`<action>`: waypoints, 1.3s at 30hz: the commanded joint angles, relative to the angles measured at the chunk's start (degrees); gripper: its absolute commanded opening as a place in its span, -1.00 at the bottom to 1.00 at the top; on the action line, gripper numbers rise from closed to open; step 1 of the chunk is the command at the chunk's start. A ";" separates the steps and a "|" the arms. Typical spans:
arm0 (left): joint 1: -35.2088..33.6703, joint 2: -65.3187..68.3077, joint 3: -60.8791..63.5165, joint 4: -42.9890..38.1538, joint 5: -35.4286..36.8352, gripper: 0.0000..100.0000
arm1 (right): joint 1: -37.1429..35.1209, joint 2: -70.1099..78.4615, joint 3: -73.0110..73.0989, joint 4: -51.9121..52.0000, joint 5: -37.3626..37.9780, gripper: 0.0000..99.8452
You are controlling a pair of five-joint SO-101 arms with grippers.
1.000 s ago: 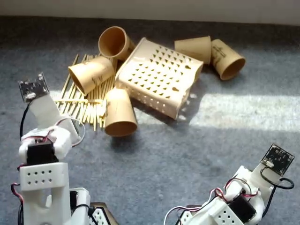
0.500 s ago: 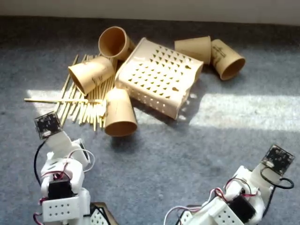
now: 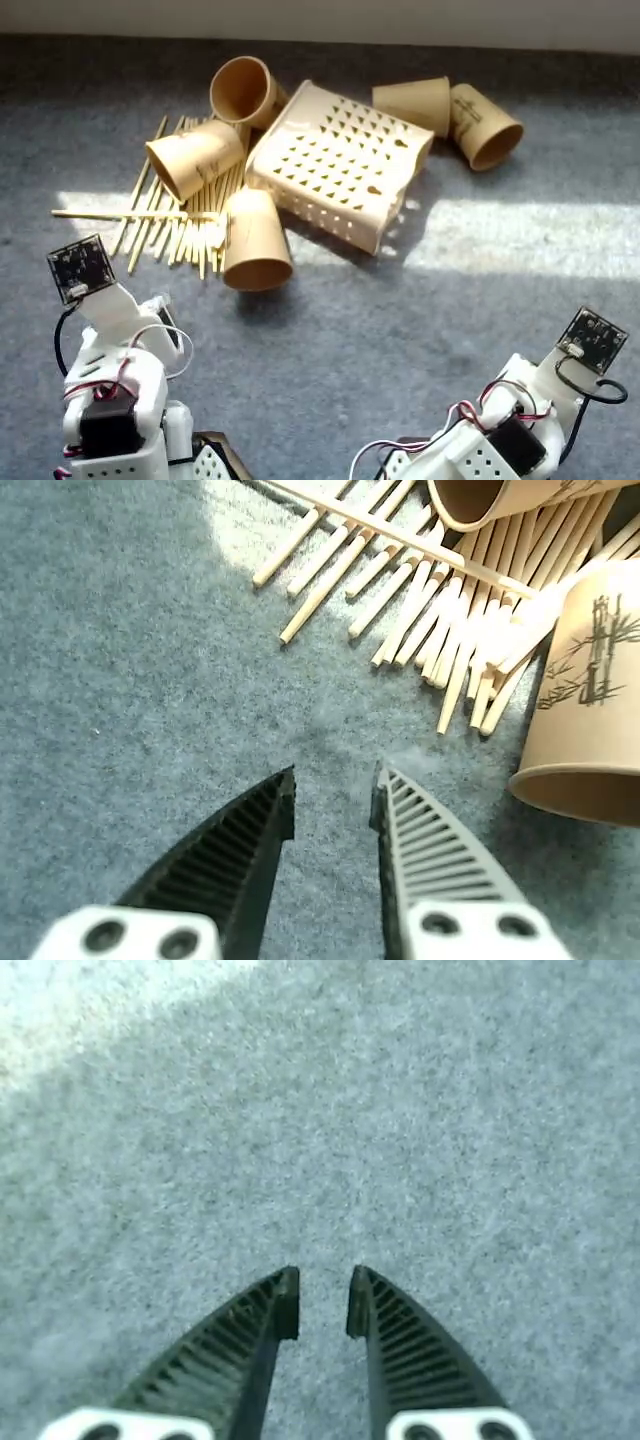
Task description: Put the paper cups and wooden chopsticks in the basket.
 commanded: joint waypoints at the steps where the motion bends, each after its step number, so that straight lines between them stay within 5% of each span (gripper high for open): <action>1: 0.84 3.03 -11.12 5.71 -3.78 -0.70 | 0.75 0.75 7.34 0.22 -0.88 -0.81; 8: 0.57 27.21 -28.88 8.00 -3.52 -0.70 | 0.75 0.75 7.34 0.22 -0.88 -0.81; 17: 0.57 59.65 -47.60 12.92 5.98 -0.71 | 0.75 0.75 7.34 0.22 -0.88 -0.81; 31: 0.84 53.14 -43.74 12.04 7.12 -0.71 | 0.75 0.75 7.34 0.22 -0.88 -0.81; 39: 0.84 39.16 -24.48 -3.60 6.95 -0.71 | 0.75 0.75 7.34 0.22 -0.88 -0.81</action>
